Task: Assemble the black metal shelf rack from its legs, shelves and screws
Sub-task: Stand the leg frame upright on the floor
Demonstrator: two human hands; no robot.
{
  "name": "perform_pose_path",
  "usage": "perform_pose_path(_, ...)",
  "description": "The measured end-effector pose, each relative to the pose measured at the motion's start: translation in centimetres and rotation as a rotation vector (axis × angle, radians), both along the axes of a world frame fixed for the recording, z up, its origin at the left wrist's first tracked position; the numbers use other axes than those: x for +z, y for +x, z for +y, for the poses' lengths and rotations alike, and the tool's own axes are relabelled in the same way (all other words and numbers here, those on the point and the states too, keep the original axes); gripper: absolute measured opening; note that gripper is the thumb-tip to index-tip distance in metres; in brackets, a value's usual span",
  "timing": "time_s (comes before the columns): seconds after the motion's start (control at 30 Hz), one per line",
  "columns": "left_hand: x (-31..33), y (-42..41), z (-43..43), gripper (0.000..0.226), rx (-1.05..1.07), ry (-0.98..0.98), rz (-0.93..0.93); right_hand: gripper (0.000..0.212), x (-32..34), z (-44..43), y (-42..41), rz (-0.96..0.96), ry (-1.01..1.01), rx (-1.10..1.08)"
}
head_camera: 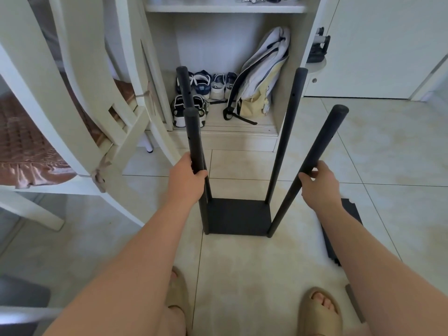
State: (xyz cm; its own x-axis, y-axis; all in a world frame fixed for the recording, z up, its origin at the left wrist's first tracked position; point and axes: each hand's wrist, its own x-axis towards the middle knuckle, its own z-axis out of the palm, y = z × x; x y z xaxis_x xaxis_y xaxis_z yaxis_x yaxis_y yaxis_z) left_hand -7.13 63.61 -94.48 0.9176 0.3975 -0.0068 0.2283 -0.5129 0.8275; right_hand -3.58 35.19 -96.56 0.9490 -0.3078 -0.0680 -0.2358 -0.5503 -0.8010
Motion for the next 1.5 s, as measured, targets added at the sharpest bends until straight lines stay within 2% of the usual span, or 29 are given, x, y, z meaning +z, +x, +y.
perform_pose_path(0.37, 0.2, -1.2, -0.2, 0.030, -0.037, 0.008, -0.031, 0.017, 0.5, -0.6, -1.5, 0.017, 0.021, 0.022)
perform_pose_path(0.5, 0.2, -1.3, -0.6, 0.040, 0.001, -0.030, 0.006, 0.030, 0.9, -1.2, -2.1, 0.035, 0.013, 0.076)
perform_pose_path(0.57, -0.1, -1.5, -0.9, 0.054, 0.024, -0.049, 0.134, 0.040, 1.2, -2.0, -2.5, 0.066, 0.006, 0.104)
perform_pose_path(0.67, -1.1, -2.2, -1.5, 0.072, -0.044, 0.037, 0.454, 0.052, 1.7, -3.9, -3.5, 0.114, -0.050, 0.151)
perform_pose_path(0.8, -2.3, -2.4, -3.2, 0.072, -0.265, 0.159, 0.736, 0.058, 2.0, -7.6, -5.4, 0.174, -0.118, 0.145)
perform_pose_path(0.9, -2.7, -2.2, -5.2, 0.070, -0.410, 0.256, 0.851, 0.060, 1.4, -10.6, -6.5, 0.213, -0.197, 0.134)
perform_pose_path(1.07, -4.3, -2.6, -10.4, 0.052, -0.654, 0.217, 0.803, 0.066, -1.7, -15.0, -6.5, 0.410, -0.340, 0.235)
perform_pose_path(1.17, -6.3, -3.5, -14.6, 0.058, -0.828, 0.297, 0.752, 0.070, -3.7, -17.5, -5.3, 0.505, -0.371, 0.243)
perform_pose_path(1.23, -7.9, -3.7, -17.5, 0.061, -0.922, 0.265, 0.757, 0.070, -5.3, -19.3, -4.2, 0.531, -0.392, 0.223)
perform_pose_path(1.5, -18.0, 1.0, -29.8, 0.066, -0.898, 0.124, 0.747, 0.062, -15.6, -26.9, 0.6, 0.673, -0.577, 0.226)
